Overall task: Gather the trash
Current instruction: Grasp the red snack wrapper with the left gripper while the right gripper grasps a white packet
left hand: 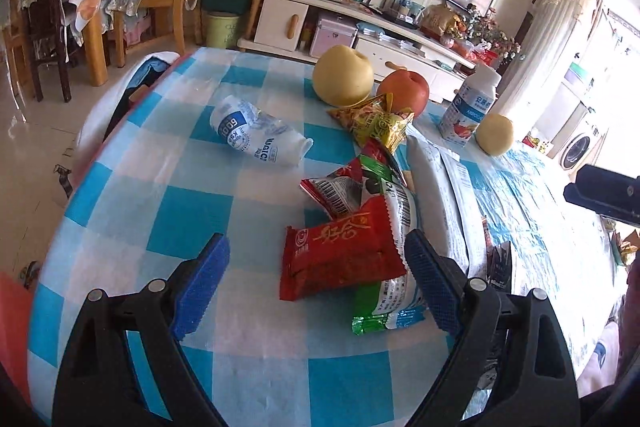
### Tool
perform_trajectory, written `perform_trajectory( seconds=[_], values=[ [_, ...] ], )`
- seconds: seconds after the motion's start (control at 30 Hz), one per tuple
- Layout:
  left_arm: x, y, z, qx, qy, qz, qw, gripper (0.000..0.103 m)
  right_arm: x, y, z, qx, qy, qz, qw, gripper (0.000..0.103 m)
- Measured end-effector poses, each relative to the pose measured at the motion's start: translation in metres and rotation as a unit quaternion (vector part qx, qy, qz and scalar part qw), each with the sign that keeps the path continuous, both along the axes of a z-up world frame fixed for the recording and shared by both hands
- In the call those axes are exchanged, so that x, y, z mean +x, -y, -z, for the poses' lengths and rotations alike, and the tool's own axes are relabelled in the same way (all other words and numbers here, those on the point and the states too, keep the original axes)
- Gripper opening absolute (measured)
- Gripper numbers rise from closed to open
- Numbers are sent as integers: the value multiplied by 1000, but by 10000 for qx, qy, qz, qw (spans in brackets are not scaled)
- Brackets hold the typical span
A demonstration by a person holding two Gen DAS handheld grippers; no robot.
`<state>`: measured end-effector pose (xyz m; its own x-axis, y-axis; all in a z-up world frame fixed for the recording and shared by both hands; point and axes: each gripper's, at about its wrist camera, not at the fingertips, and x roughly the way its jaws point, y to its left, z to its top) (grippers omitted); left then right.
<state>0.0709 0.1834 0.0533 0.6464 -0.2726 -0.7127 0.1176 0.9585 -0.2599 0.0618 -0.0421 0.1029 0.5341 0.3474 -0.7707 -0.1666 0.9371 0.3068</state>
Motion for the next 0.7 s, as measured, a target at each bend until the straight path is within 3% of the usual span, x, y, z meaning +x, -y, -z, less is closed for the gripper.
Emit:
perform_trajectory(
  seconds=[0.17, 0.37, 0.57, 0.7],
  values=[
    [16, -2, 18, -263, -371, -28, 9990, 90, 22, -15, 28, 183, -370, -89, 9991, 96],
    [24, -6, 27, -450, -498, -112, 9977, 89, 40, -19, 50, 316, -614, -43, 9976, 96],
    [23, -4, 30, -493, -458, -235, 9975, 75, 45, -25, 57, 326, -622, -124, 9975, 96],
    [21, -2, 30, -418, -404, -310, 9978, 71, 47, -37, 61, 132, -591, -253, 9978, 96]
  ],
)
